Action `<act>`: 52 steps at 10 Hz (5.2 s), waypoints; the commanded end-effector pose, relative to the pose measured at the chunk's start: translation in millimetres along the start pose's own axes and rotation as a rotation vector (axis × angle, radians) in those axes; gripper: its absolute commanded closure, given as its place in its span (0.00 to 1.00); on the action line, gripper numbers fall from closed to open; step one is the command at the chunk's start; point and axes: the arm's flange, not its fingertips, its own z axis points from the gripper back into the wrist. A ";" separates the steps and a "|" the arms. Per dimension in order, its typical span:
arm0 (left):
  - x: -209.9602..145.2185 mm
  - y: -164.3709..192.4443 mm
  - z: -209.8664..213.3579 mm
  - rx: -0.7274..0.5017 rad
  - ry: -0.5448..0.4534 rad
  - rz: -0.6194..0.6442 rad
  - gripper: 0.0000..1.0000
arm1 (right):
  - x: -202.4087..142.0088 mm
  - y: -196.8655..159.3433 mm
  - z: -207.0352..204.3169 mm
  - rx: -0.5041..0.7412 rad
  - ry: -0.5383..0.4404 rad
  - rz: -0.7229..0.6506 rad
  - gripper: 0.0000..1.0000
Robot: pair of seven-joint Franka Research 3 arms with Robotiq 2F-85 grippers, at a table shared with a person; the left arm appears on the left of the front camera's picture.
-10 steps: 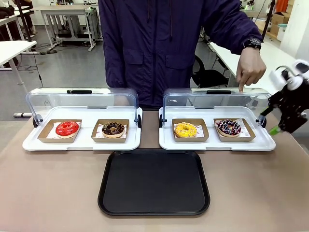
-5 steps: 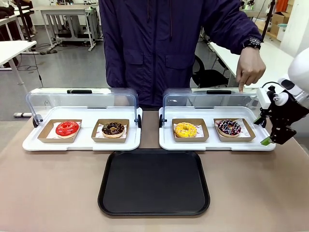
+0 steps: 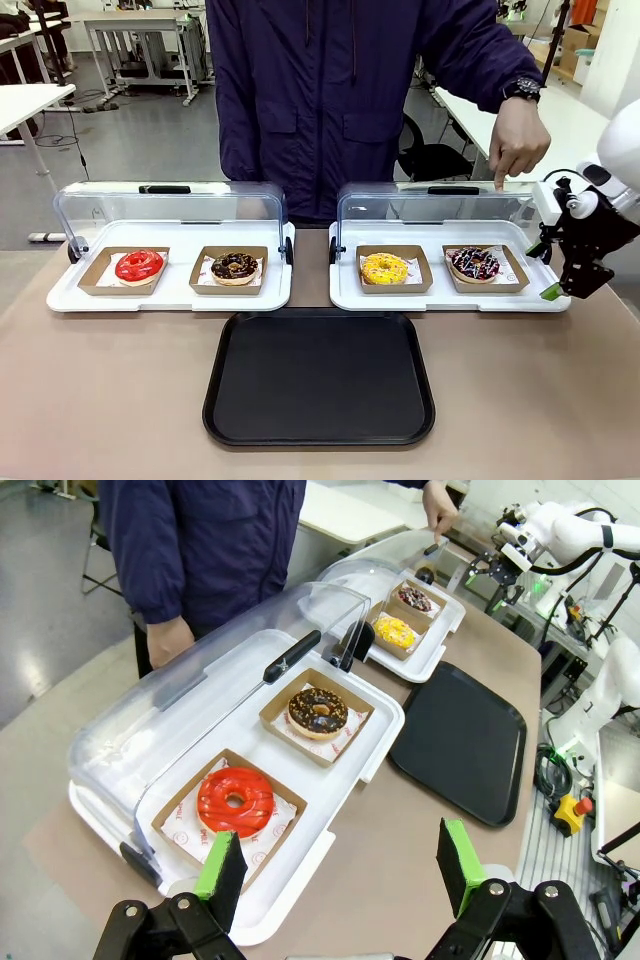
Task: Move the fourth donut from the left to the tray.
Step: Pick up the Paper togo box containing the Donut indicated by the person and place it on the Handle tray.
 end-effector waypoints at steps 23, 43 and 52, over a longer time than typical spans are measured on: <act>0.6 -0.8 0.1 -0.007 -0.010 -0.004 0.00 | -11.7 -58.5 -91.1 -0.060 0.226 0.097 1.00; 0.6 -0.8 0.1 -0.007 -0.010 -0.004 0.00 | 98.5 37.8 -26.7 -0.168 0.199 0.040 0.98; 0.6 -0.8 0.1 -0.007 -0.010 -0.004 0.00 | 176.9 65.7 -50.1 -0.096 0.172 0.107 0.98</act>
